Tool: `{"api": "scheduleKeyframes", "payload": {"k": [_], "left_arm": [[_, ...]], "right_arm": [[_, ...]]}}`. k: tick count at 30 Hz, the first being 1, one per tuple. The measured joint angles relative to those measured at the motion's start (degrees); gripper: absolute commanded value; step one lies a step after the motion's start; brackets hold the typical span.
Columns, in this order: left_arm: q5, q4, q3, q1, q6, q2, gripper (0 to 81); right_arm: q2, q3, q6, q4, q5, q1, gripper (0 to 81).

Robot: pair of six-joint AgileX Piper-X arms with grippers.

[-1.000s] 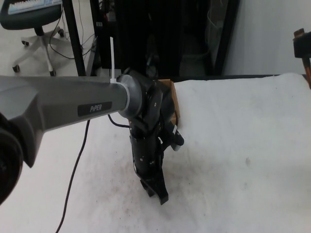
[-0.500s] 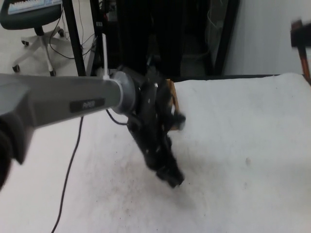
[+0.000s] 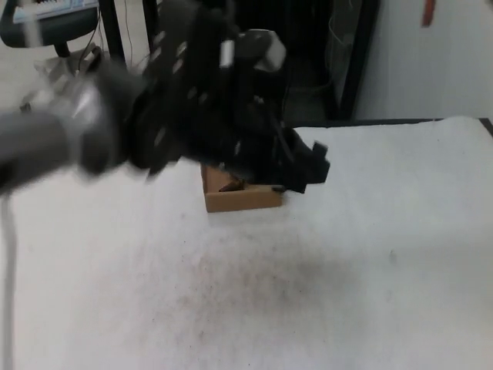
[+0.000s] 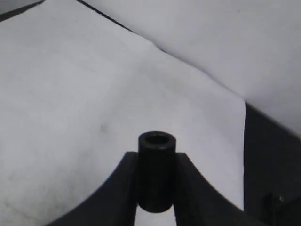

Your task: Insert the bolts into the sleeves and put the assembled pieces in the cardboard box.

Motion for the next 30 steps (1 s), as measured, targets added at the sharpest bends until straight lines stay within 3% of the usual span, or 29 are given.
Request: {"api": "scheduleKeyframes", "payload": {"k": [4, 6, 11, 12, 18, 30], "left_arm": [[0.16, -15.83, 10.77, 0.00, -6.88, -4.74, 0.3], [1.57, -38.98, 23.69, 0.00, -13.98, -8.54, 0.3], [4.92, -46.01, 29.02, 0.00, -15.23, -8.54, 0.3], [5.64, -46.64, 29.84, 0.00, -15.36, -8.54, 0.3], [6.96, -47.63, 31.30, 0.00, -15.35, -8.54, 0.3], [7.41, -52.76, 31.30, 0.00, -15.35, -8.54, 0.3]], "right_arm": [[0.13, 7.83, 4.78, -16.07, 3.51, 4.65, 0.8], [0.13, 10.57, 5.31, -19.00, 5.41, 7.32, 0.8], [1.25, 13.60, 1.65, -20.83, 8.37, 15.51, 0.8], [2.53, 13.57, -0.52, -21.23, 9.12, 18.87, 0.8], [7.09, 13.57, -4.20, -21.25, 9.73, 25.37, 0.8], [9.32, 13.86, -4.07, -29.36, 10.15, 26.45, 0.8]]}}
